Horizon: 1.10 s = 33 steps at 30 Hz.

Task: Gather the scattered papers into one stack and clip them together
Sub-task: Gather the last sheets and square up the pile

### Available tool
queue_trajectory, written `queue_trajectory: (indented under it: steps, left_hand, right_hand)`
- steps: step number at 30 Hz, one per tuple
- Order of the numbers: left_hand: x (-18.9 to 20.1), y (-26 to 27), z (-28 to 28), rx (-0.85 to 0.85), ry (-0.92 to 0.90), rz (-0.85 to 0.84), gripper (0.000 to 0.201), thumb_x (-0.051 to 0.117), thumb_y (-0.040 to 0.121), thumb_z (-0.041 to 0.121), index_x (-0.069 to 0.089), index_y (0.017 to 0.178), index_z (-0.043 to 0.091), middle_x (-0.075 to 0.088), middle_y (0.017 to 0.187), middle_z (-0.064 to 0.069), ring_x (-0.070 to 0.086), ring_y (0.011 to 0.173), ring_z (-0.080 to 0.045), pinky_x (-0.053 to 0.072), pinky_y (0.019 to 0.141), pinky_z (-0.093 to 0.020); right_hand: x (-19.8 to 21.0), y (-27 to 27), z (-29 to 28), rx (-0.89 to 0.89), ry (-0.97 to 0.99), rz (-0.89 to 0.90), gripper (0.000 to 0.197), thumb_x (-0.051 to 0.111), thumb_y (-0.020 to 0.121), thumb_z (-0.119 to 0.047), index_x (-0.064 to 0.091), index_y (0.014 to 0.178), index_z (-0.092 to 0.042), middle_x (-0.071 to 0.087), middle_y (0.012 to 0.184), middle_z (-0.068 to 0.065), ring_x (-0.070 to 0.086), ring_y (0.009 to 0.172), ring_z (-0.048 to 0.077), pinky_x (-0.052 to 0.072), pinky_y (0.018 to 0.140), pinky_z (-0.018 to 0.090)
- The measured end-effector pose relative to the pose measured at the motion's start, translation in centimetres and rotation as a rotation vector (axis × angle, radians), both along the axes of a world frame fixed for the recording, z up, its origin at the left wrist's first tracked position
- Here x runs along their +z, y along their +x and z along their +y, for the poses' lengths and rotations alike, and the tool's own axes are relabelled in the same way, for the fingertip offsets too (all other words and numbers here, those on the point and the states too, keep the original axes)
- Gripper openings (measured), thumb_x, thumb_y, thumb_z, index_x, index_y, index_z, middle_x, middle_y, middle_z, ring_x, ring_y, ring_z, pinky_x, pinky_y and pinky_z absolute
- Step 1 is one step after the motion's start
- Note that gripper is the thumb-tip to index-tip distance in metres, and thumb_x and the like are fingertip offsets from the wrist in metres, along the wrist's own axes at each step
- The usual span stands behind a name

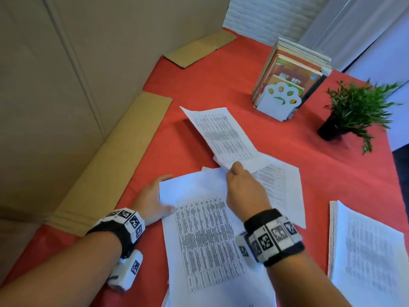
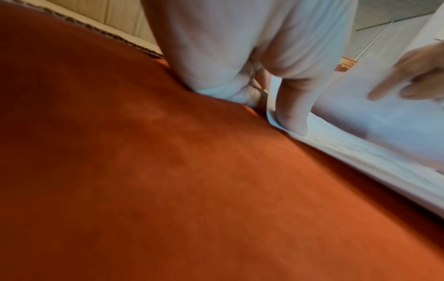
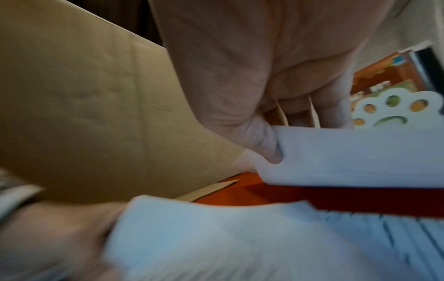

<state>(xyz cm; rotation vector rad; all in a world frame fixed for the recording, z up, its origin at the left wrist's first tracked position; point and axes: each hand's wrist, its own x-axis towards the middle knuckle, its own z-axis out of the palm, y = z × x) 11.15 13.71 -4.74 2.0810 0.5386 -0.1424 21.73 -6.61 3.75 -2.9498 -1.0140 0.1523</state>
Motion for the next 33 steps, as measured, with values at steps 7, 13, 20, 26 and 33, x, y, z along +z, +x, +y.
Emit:
queue_trajectory:
  steps: [7,13,20,26,33]
  left_hand:
    - [0.8,-0.9,-0.9,0.211,-0.220,-0.014,0.047,0.051,0.082,0.054,0.052,0.119,0.024,0.063,0.117,-0.003,0.059,0.111,-0.029,0.047,0.094,-0.045]
    - [2.3,-3.4,-4.3,0.330,-0.208,-0.039,0.051,0.064,0.085,0.027,0.043,0.130,0.014,0.059,0.123,-0.003,0.056,0.112,-0.023,0.047,0.092,-0.041]
    - [2.0,-5.9,-5.8,0.262,-0.047,-0.075,0.056,0.062,0.080,-0.005,0.040,0.131,0.005,0.057,0.126,-0.015,0.055,0.110,-0.027,0.042,0.088,-0.033]
    - [2.2,-7.2,-7.5,0.203,-0.143,-0.042,0.053,0.062,0.079,-0.003,0.043,0.125,0.015,0.060,0.119,-0.008,0.058,0.110,-0.028,0.048,0.095,-0.049]
    - [2.2,-8.0,-10.6,0.242,0.039,-0.081,0.046,0.066,0.082,0.009,0.049,0.125,0.005,0.063,0.109,-0.011,0.056,0.091,-0.022,0.041,0.076,-0.030]
  right_hand:
    - [-2.9,-11.6,-1.4,0.114,0.007,0.223,0.017,0.056,0.077,0.003,0.059,0.092,-0.004,0.049,0.098,0.008,0.044,0.060,0.022,0.040,0.042,0.032]
    - [-1.2,-14.3,-3.9,0.000,0.264,0.503,0.024,0.043,0.093,-0.026,0.046,0.117,-0.025,0.060,0.117,-0.004,0.060,0.099,0.023,0.049,0.075,0.036]
    - [-3.4,-7.9,-10.9,-0.353,0.196,0.133,0.047,0.053,0.084,-0.009,0.050,0.130,-0.019,0.047,0.138,0.007,0.040,0.127,0.031,0.041,0.100,0.048]
    - [-4.8,-7.5,-14.0,-0.414,-0.020,0.230,0.053,0.053,0.088,-0.027,0.036,0.138,-0.026,0.048,0.131,0.009,0.040,0.118,0.033,0.040,0.093,0.045]
    - [-5.4,-11.2,-16.4,-0.512,0.060,0.400,0.052,0.054,0.089,-0.026,0.037,0.138,-0.029,0.049,0.132,0.007,0.042,0.119,0.031,0.040,0.097,0.044]
